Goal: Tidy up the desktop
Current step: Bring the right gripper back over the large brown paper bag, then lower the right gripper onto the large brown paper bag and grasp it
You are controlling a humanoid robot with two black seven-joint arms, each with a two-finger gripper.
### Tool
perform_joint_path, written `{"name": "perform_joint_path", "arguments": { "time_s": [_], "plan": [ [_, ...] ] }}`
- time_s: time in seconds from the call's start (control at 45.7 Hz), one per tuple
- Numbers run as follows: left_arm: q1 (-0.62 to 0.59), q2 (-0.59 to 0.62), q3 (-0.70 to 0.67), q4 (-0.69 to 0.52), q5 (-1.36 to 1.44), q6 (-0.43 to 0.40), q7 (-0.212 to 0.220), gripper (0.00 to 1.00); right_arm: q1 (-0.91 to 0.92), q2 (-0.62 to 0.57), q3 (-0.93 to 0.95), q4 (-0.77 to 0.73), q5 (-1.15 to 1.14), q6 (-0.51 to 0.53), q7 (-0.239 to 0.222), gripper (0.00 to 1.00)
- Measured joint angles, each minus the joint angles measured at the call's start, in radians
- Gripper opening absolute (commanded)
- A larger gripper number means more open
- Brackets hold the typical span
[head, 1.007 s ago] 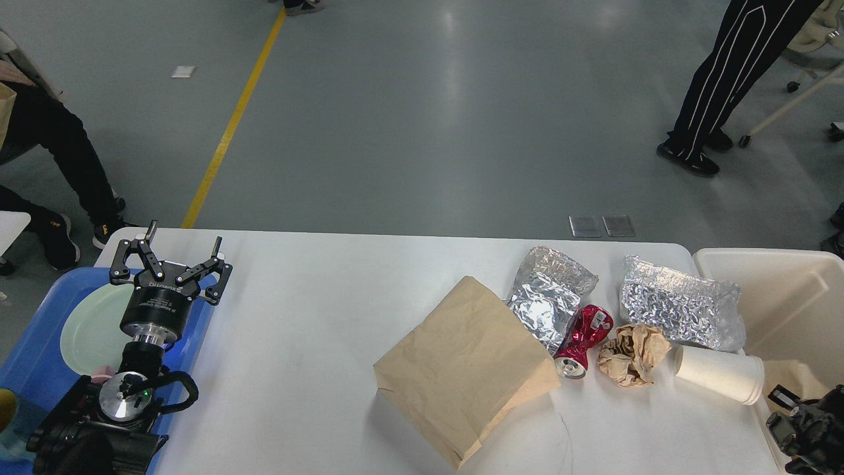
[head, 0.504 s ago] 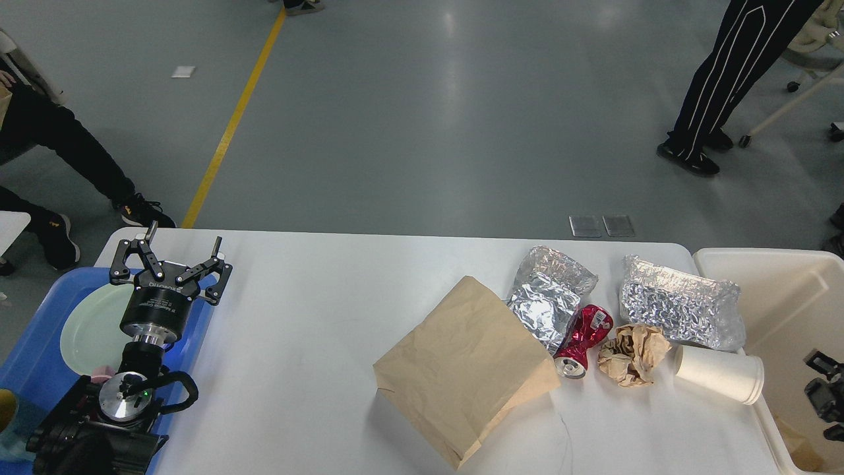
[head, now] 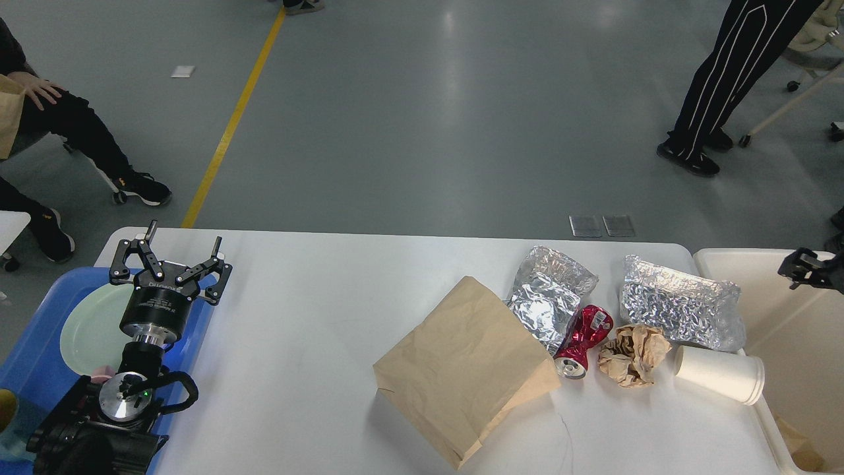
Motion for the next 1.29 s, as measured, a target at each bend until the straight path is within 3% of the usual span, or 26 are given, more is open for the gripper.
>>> {"name": "perform_joint_path", "arguments": {
  "time_s": [0.219,0.307,0.657,1.051,1.292],
  "plan": [
    [0.000,-0.001,0.000,-0.001,0.000,0.000,0.000,0.96,0.361,0.135,-0.114,0.227,0.008,0.288,-0.002,1.00],
    [0.000,-0.001,0.000,-0.001,0.000,0.000,0.000,0.96,0.509,0.172,-0.123,0.348,0.014,0.358,-0.003,1.00],
    [0.000,0.000,0.000,0.001,0.000,0.000,0.000,0.96,1.090,0.276,-0.103,0.890,0.233,0.374,-0.003,1.00],
    [0.000,0.000,0.000,0.000,0.000,0.000,0.000,0.96,1.137,0.305,-0.070,0.959,0.279,0.319,-0.001,1.00],
    [0.000,-0.001,0.000,-0.001,0.000,0.000,0.000,0.96,0.981,0.312,0.049,0.935,0.307,0.233,0.000,0.94]
  ]
}}
